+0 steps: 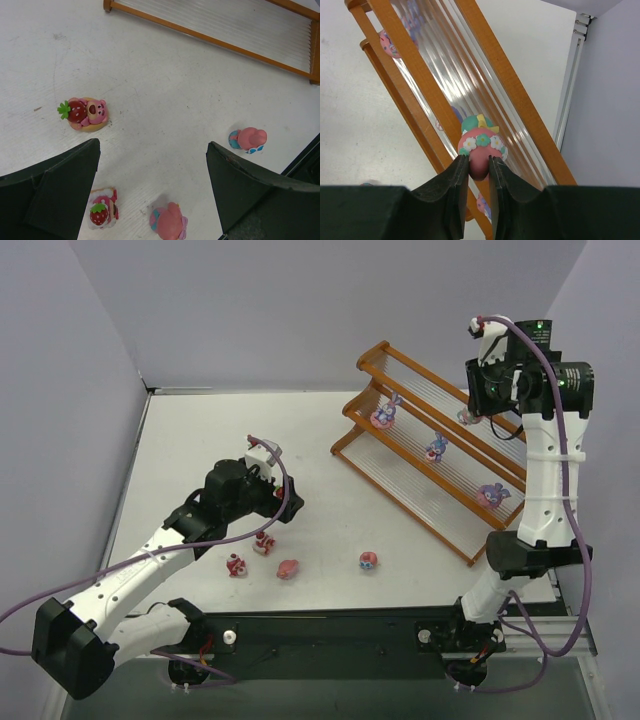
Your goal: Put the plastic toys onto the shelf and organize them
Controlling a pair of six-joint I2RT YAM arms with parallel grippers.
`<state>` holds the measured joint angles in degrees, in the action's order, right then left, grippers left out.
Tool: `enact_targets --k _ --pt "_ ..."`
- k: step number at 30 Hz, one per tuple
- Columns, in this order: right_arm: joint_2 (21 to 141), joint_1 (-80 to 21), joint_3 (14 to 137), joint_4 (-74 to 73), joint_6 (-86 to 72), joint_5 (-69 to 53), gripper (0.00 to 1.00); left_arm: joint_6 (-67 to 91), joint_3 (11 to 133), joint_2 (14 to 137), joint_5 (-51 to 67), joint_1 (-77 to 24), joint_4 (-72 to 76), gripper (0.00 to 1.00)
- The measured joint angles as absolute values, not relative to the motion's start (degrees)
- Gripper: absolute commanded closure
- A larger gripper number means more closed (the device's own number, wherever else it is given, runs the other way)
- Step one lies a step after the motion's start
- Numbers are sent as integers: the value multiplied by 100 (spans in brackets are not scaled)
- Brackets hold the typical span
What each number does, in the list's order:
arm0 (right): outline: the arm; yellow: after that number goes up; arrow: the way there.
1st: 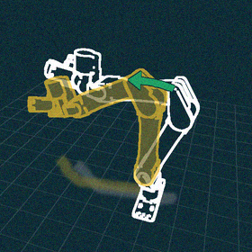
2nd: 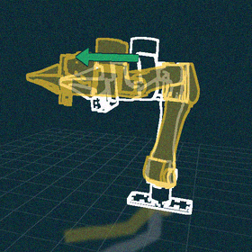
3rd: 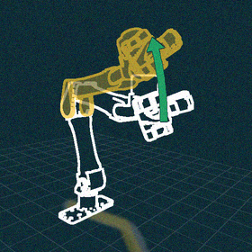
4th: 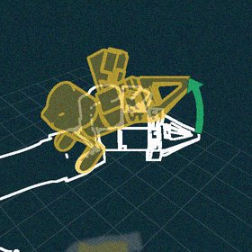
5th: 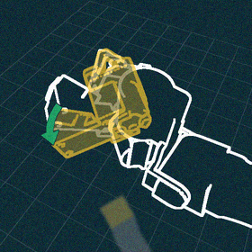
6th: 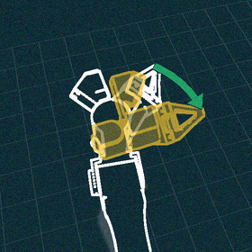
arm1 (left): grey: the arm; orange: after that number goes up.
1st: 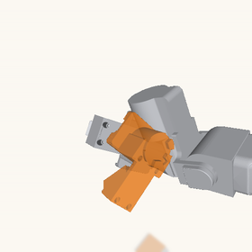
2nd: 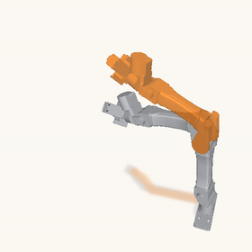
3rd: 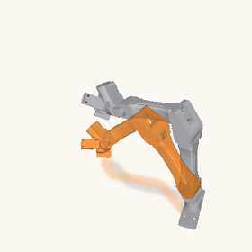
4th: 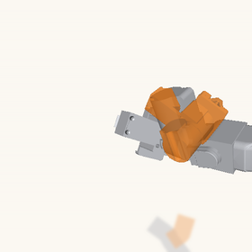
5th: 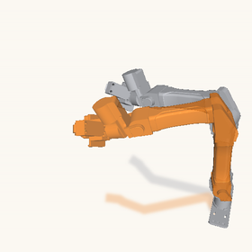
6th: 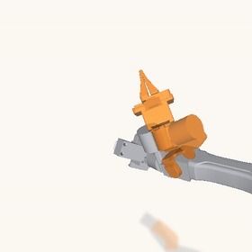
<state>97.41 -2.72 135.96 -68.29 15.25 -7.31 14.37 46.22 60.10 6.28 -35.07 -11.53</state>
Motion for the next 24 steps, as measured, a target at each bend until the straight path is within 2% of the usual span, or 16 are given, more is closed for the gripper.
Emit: enact_targets --k 24 --pt "10202 -827 13843 -6694 1271 82 100 1431 4622 6082 626 -3503 -1146 3"
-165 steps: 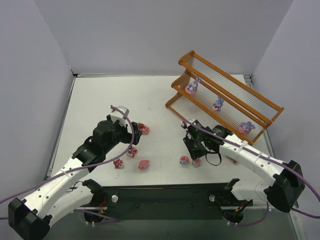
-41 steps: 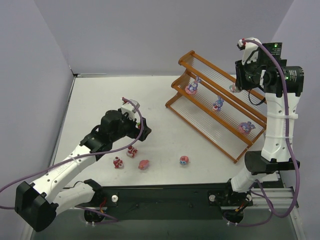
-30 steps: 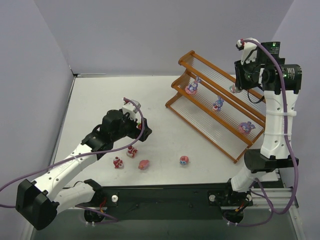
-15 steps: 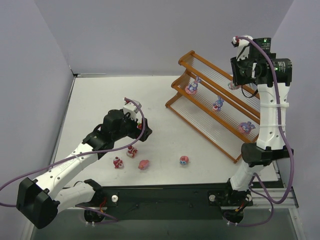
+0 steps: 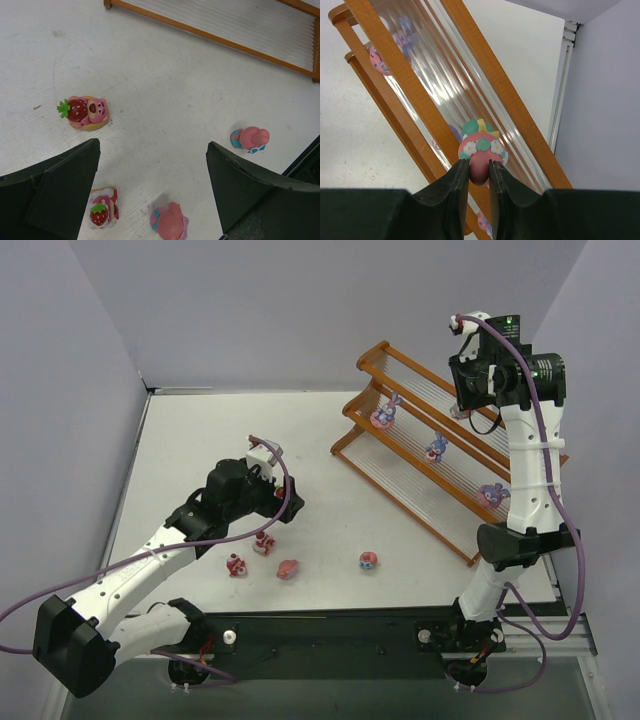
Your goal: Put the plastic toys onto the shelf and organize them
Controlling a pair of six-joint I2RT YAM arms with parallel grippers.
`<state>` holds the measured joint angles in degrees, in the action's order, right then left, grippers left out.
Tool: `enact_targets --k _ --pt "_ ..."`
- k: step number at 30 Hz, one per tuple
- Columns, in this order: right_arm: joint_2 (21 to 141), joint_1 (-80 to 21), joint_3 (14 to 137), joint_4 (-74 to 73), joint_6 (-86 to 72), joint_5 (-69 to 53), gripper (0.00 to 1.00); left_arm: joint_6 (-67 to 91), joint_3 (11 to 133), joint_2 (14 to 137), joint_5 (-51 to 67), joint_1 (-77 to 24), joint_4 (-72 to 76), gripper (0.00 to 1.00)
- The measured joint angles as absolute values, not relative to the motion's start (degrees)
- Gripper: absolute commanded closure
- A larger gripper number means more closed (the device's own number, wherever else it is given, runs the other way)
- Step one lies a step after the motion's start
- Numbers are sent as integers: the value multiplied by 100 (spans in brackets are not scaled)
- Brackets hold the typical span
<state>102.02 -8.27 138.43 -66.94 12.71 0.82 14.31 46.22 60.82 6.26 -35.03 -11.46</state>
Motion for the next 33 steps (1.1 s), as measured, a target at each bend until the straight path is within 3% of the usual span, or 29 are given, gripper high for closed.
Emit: enact_targets --k 8,33 --pt "10206 -858 13858 -6698 1087 342 92 1431 4622 6082 626 -3503 -1146 3" --pt "10407 -904 14081 -6718 585 336 91 1433 4606 6031 622 -3503 -1149 3"
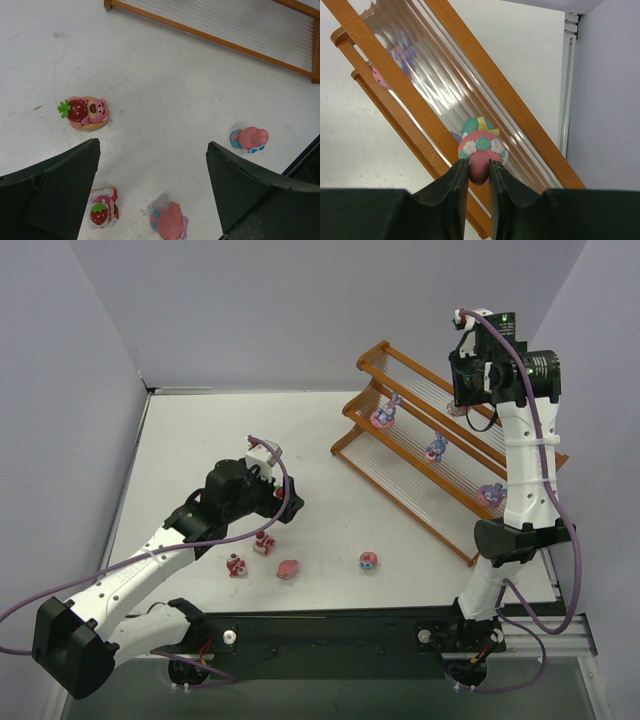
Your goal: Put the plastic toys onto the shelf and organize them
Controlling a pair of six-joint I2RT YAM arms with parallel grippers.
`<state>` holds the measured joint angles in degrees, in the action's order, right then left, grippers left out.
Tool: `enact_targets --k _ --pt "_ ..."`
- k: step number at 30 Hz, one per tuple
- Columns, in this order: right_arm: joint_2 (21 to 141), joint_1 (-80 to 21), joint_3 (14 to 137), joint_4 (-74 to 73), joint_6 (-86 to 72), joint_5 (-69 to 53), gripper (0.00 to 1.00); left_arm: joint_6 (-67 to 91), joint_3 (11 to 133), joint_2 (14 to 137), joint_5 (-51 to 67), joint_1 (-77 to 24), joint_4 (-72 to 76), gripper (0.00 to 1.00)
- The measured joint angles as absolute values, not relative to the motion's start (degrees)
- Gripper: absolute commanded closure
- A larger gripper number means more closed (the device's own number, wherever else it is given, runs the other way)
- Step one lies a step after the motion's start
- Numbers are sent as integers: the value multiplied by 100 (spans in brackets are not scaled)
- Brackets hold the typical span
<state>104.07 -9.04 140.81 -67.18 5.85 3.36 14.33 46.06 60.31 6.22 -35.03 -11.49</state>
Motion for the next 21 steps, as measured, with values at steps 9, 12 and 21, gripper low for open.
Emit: enact_targets --k 9,12,21 --pt "10407 -840 14081 -6746 471 196 89 1433 4600 6031 622 -3503 -1149 3" --pt "10405 -805 14081 -6748 443 158 89 1433 4598 6029 620 -3503 -1149 3" --pt "10403 -709 14140 -6796 303 -27 100 1433 4598 6029 624 -3503 -1138 3"
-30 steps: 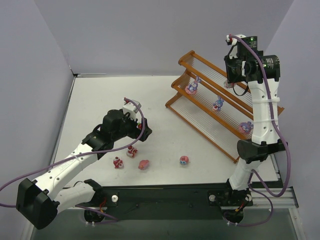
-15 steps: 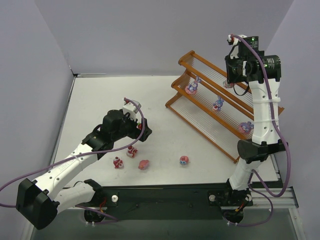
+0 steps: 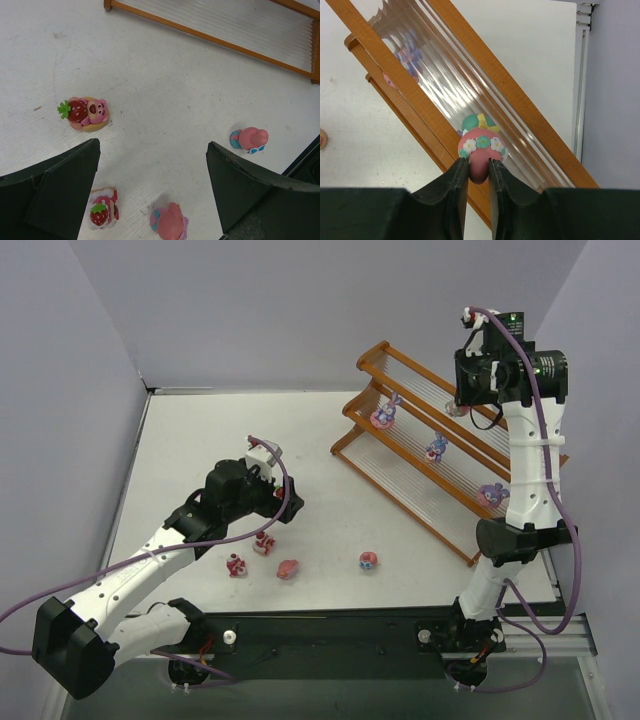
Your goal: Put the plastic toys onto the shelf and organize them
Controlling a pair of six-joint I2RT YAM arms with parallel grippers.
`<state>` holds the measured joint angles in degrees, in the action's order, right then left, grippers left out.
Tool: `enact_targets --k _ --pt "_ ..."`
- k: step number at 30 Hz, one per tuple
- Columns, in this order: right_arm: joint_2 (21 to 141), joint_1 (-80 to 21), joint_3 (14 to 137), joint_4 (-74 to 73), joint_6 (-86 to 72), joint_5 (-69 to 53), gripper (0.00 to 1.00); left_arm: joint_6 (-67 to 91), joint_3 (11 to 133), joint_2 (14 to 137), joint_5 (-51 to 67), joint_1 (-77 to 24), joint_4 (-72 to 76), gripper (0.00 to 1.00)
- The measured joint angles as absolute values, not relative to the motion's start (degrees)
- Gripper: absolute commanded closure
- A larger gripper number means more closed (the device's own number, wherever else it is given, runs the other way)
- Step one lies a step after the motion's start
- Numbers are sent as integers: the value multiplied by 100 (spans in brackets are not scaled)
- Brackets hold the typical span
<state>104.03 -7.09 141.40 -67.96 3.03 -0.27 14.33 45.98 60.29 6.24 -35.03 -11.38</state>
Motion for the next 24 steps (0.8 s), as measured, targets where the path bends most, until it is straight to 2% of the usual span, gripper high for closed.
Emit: enact_targets --k 8,16,24 --pt "10403 -672 14145 -6799 -36 -231 100 1387 5006 6479 786 -3514 -493 3" --pt "10311 -642 14127 -6792 -440 -502 100 777 7317 8197 943 -4254 495 3" --pt "9620 -635 13703 -6794 -768 -1061 100 121 8538 9059 1507 -4797 1092 3"
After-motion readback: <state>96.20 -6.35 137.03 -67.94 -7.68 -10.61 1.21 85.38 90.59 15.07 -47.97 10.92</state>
